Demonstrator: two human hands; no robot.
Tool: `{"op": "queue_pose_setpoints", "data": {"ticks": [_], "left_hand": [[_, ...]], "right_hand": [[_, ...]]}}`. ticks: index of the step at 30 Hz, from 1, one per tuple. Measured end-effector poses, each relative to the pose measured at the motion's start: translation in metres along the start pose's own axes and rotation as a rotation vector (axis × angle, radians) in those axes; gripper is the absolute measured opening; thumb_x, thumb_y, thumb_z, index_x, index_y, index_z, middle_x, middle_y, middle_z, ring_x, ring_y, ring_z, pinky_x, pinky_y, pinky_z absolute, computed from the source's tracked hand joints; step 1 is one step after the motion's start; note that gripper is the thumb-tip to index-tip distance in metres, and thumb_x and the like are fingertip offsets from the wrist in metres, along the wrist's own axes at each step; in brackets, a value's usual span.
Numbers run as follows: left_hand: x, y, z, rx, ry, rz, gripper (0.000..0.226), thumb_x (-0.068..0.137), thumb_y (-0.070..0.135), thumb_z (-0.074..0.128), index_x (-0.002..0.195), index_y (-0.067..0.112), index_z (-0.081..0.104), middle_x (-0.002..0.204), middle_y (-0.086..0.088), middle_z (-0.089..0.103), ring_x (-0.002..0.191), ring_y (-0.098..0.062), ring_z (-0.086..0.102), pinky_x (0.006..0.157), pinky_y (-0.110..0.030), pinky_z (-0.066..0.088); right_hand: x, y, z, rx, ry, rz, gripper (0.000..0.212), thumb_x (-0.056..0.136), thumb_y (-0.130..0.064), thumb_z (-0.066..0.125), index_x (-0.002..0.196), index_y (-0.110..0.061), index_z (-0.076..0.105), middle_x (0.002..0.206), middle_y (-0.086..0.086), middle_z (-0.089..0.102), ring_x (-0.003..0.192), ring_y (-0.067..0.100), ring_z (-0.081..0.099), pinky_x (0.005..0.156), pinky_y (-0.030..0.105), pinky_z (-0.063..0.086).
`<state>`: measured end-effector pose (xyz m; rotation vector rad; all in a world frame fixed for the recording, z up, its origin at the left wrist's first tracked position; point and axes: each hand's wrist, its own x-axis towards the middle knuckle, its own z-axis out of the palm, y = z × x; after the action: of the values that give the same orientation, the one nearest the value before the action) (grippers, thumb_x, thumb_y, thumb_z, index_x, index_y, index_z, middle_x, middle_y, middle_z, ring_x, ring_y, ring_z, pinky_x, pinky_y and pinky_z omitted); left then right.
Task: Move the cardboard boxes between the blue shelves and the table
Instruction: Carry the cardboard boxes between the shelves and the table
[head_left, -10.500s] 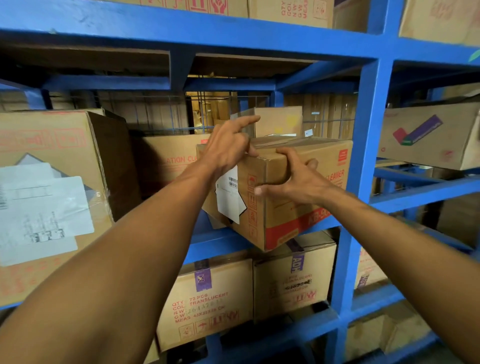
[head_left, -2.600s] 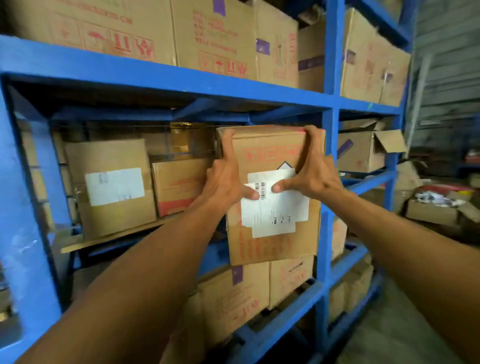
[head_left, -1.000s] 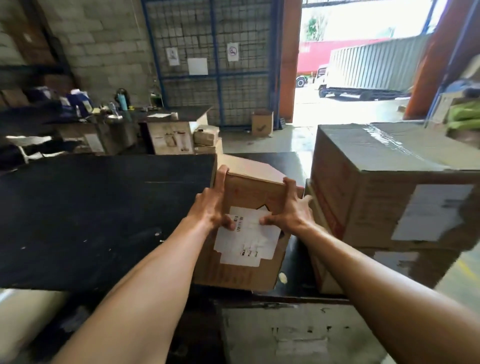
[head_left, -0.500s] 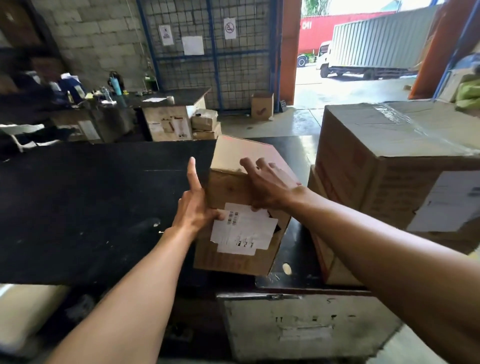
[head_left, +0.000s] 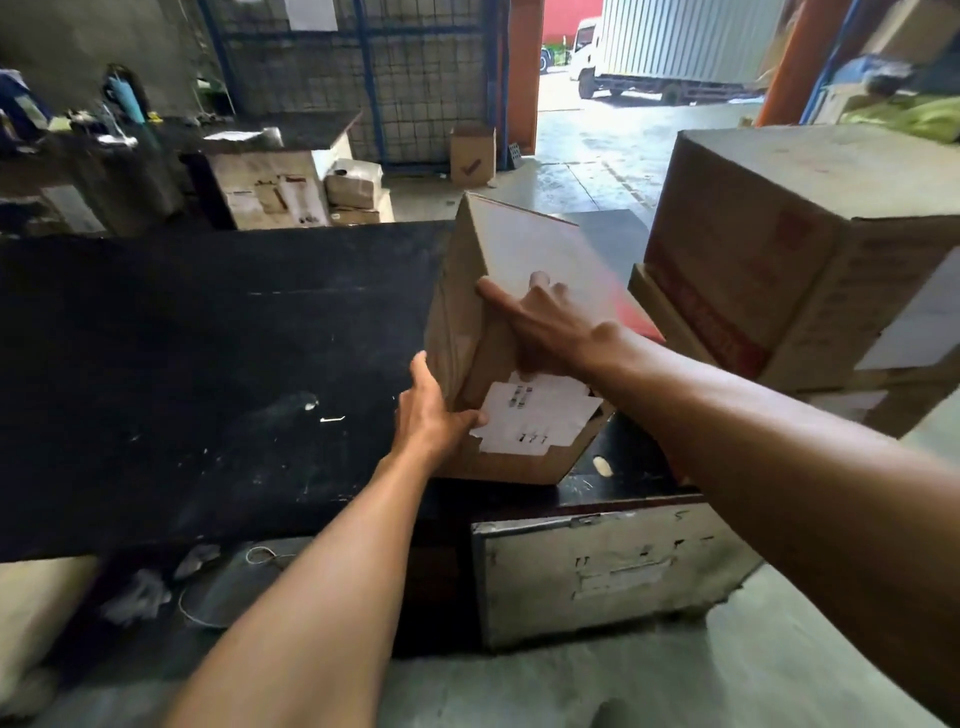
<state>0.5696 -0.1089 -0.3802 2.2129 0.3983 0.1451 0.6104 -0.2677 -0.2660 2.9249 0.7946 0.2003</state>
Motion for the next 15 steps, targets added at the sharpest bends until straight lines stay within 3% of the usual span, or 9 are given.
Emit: {"op": "queue_pose_setpoints", "data": {"ticks": [2,4,9,12,15], "left_hand": [[0.003,-0.008,0.002,0.013,0.019,-0.028,0.108,0.065,0.035,0.088,0.149,0.022,0.022,0.132,-0.01,0.057,0.122,-0.03,0.053,0.096,-0.04,0.044],[0.006,-0.014,0.005,0.031,-0.032,-0.062,0.106,0.064,0.038,0.088,0.147,0.02,0.025,0.137,-0.012,0.052,0.125,-0.032,0.05,0.098,-0.041,0.044],[0.011,-0.035,0.027,-0.07,-0.249,-0.196,0.12,0.06,0.044,0.089,0.149,0.018,0.013,0.145,-0.009,0.042,0.132,-0.031,0.042,0.107,-0.043,0.039],[0.014,-0.035,0.035,-0.201,-0.242,-0.252,0.133,0.051,0.046,0.092,0.151,0.024,0.006,0.148,-0.008,0.039,0.134,-0.031,0.039,0.11,-0.046,0.036],[0.024,-0.027,0.03,-0.145,-0.221,-0.313,0.14,0.051,0.051,0.091,0.153,0.025,-0.002,0.155,-0.01,0.028,0.14,-0.035,0.029,0.112,-0.051,0.03]], "right_hand": [[-0.006,-0.004,0.006,0.039,0.023,0.071,0.075,0.095,-0.022,0.062,0.148,-0.037,0.009,0.124,0.029,0.042,0.106,0.048,0.054,0.085,0.055,0.053],[-0.011,-0.001,0.005,0.07,0.033,0.069,0.074,0.097,-0.02,0.059,0.15,-0.04,0.012,0.125,0.028,0.041,0.107,0.047,0.052,0.086,0.055,0.052],[-0.019,0.003,0.007,0.031,0.063,0.02,0.064,0.1,-0.016,0.052,0.151,-0.042,0.022,0.121,0.027,0.043,0.105,0.046,0.054,0.083,0.05,0.054],[-0.017,0.005,0.008,0.03,0.102,0.019,0.06,0.098,-0.017,0.057,0.145,-0.037,0.026,0.114,0.025,0.045,0.097,0.044,0.057,0.077,0.051,0.055],[-0.016,0.011,0.007,0.068,0.119,0.033,0.061,0.097,-0.018,0.059,0.145,-0.037,0.026,0.111,0.024,0.046,0.092,0.041,0.058,0.073,0.048,0.056]]}}
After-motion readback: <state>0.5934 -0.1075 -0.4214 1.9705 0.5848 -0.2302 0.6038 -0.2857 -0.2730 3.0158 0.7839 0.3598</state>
